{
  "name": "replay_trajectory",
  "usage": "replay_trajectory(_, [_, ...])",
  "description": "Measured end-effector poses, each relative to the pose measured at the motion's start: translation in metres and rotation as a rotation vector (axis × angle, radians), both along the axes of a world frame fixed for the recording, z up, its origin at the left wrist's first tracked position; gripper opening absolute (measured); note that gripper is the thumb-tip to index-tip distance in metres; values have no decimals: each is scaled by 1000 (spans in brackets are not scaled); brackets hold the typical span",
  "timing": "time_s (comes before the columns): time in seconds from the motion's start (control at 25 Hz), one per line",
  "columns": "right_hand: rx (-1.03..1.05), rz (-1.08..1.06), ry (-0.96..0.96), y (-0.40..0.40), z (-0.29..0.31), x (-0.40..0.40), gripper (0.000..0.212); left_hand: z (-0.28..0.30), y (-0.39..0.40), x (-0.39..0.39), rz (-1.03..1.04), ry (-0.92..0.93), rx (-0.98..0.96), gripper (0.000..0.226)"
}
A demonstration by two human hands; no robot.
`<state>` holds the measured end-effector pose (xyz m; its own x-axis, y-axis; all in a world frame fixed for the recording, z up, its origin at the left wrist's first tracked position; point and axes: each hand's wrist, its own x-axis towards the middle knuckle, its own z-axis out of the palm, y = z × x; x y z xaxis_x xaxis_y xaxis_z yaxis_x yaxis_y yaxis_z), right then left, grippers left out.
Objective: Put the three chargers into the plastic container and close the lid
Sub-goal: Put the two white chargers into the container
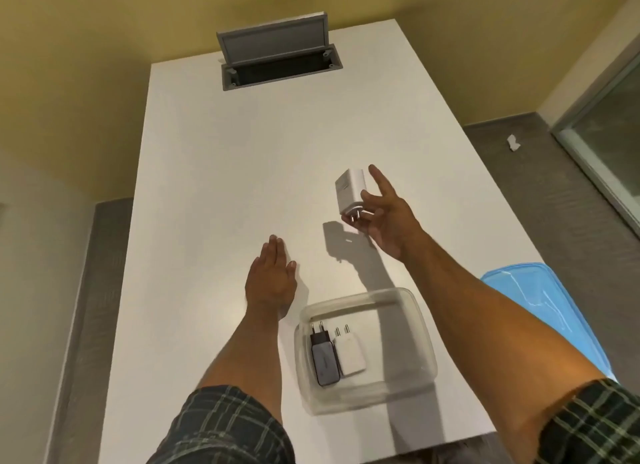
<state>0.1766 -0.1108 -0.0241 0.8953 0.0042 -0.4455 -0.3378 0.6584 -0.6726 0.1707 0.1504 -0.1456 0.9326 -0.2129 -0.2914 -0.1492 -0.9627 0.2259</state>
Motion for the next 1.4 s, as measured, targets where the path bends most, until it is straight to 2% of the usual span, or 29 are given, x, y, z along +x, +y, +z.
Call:
replay_trajectory(0.12, [16,87,-28,8,14,-27,47,2,10,-59,42,15,-12,72])
replay_trajectory(0.24, [-182,230,-48,16,21,-43,46,4,15,-97,62,70,-25,88])
replay_trajectory(0.44, [-504,670,-79,24,32,-72,48,15,24,-103,36,238,-45,75])
replay_trajectory(0.6, [-982,1096,-118,24,36,-86,72,18,25,-102,36,340,-32,81])
replay_trajectory(0.72, [-1215,1323,-246,24,37,-93,47,21,21,-96,50,404,-15,81])
replay_trajectory(0.8, [-1464,1432,-361,25,31,-98,49,22,19,-92,57,425,-15,83])
replay_trajectory(0.88, [-1691,1515,-483,27,19,-104,59,23,17,-90,60,448,-3,87])
replay_trajectory(0.96, [-1802,1583,-589,27,7,-114,51,23,14,-89,58,459,24,89])
replay_trajectory(1.08, [-1913,1689,-686,21,-6,-125,36,25,14,-90,61,455,32,88])
replay_trajectory(1.28, [-2069,1749,-886,13,-15,-135,35,22,14,-88,52,469,37,91])
replay_trajectory(1.4, [-2080,1796,-975,15,-22,-137,40,21,14,-87,55,469,36,91])
